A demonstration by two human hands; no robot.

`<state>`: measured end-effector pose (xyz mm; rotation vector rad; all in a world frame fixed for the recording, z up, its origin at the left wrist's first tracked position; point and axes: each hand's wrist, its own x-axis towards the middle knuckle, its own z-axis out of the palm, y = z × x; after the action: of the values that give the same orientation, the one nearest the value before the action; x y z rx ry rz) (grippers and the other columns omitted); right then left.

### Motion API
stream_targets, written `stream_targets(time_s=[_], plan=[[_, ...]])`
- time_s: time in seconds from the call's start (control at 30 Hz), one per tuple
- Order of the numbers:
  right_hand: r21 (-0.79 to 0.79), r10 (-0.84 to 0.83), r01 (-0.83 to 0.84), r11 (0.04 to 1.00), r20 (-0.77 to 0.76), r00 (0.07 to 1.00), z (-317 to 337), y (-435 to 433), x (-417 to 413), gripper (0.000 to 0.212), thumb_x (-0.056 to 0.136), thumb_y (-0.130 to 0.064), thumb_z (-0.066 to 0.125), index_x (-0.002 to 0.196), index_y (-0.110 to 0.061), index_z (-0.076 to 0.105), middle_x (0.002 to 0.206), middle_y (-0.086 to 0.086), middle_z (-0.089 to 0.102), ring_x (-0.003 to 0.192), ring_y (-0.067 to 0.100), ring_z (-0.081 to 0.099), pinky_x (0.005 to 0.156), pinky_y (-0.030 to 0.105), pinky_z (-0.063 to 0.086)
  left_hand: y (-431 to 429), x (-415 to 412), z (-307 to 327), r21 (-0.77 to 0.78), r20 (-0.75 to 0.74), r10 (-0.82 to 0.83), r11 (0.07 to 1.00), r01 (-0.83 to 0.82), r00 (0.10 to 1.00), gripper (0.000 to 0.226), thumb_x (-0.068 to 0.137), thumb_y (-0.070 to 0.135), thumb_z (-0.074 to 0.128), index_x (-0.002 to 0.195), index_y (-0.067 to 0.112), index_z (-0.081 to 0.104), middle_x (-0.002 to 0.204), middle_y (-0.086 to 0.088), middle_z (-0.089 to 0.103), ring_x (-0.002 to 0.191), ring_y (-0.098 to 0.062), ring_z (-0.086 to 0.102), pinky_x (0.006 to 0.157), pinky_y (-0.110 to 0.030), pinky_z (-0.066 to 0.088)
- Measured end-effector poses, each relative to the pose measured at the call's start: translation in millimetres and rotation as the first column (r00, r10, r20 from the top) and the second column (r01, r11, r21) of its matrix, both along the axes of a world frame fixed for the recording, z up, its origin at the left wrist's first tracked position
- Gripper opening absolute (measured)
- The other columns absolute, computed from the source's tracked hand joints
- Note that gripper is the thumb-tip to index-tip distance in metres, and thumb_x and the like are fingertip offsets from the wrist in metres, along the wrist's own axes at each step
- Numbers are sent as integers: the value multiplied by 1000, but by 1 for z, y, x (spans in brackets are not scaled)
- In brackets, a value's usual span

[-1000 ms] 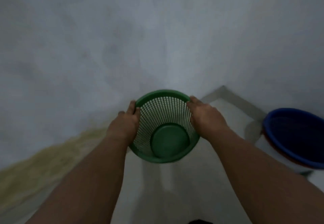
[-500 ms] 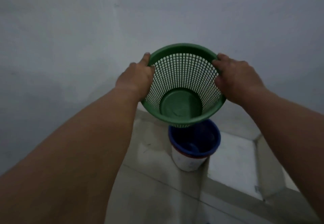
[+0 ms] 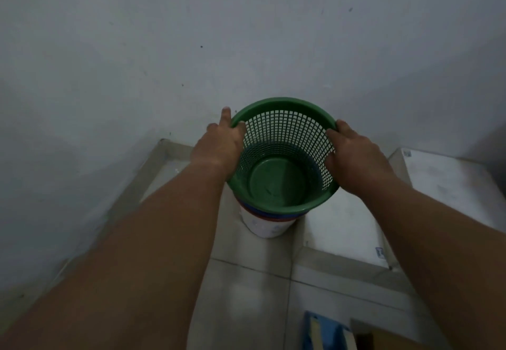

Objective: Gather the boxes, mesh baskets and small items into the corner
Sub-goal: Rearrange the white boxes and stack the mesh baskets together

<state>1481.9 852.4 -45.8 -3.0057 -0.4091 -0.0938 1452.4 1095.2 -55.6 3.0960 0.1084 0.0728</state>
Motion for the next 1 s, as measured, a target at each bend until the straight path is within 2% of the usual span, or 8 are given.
stream_targets(time_s=[0.13, 0.2, 0.3, 0.43, 0.57, 0.7, 0.9, 1.0], plan=[[-42, -49, 43, 998, -150, 988, -23, 6, -4, 54, 95, -31, 51, 146, -18, 38, 162, 8, 15, 126, 40, 48, 98, 47, 44, -16, 4, -33, -109, -31, -81, 991, 77, 996, 57, 93, 16, 55, 147, 13, 35, 160, -20, 10, 134, -42, 33, 105, -54, 41], [-59, -20, 9, 998, -197, 980, -34, 8, -7, 54, 98, -38, 47, 147, -17, 37, 161, 10, 19, 130, 38, 44, 101, 45, 42, -23, 2, -46, -132, -95, -123, 985, 109, 988, 58, 98, 28, 46, 151, 13, 27, 160, -20, 6, 140, -45, 21, 113, -55, 30], [-63, 48, -70, 996, -295, 954, -50, 15, -15, 58, 98, -49, 43, 147, -18, 38, 160, 12, 22, 137, 35, 35, 109, 46, 37, -30, -10, -62, -133, -288, -121, 987, 85, 950, 71, 100, 51, 34, 156, 14, 9, 162, -18, -9, 148, -40, -4, 120, -51, 11], [-54, 98, -135, 989, -437, 894, -73, 23, -27, 58, 96, -58, 39, 143, -24, 44, 157, 12, 27, 138, 36, 29, 110, 48, 34, -36, -25, -87, -133, -426, -124, 988, 74, 896, 88, 93, 68, 33, 156, 15, 4, 161, -17, -16, 148, -35, -13, 120, -48, 7], [-82, 82, -141, 987, -502, 861, -99, 22, -36, 67, 94, -61, 40, 151, -28, 30, 162, 11, 13, 145, 38, 15, 116, 50, 27, -41, -35, -109, -143, -469, -128, 987, 68, 874, 90, 93, 63, 41, 156, 14, 0, 160, -18, -20, 147, -34, -18, 120, -43, 3], [-54, 70, -115, 992, -522, 850, -122, 20, -38, 74, 96, -59, 40, 156, -30, 9, 164, 9, -4, 148, 39, 4, 118, 51, 22, -52, -31, -118, -75, -394, -130, 991, 109, 910, 74, 102, 49, 31, 155, 9, -2, 157, -27, -19, 145, -41, -19, 119, -45, 0], [-128, 88, -172, 977, -491, 867, -139, 10, -23, 68, 103, -46, 30, 153, -33, -15, 159, 7, -28, 146, 45, -9, 114, 57, 24, -62, -13, -134, -45, -296, -81, 996, 71, 952, 61, 105, 40, 24, 156, 12, 5, 157, -31, -12, 144, -49, -14, 120, -50, 6], [-179, 95, -208, 962, -492, 865, -145, 2, -22, 70, 104, -43, 27, 147, -38, -27, 152, 4, -42, 146, 44, -13, 112, 60, 26, -62, -11, -138, -55, -327, -91, 995, 77, 940, 59, 106, 39, 24, 156, 15, 4, 157, -29, -14, 143, -48, -16, 120, -51, 5]])
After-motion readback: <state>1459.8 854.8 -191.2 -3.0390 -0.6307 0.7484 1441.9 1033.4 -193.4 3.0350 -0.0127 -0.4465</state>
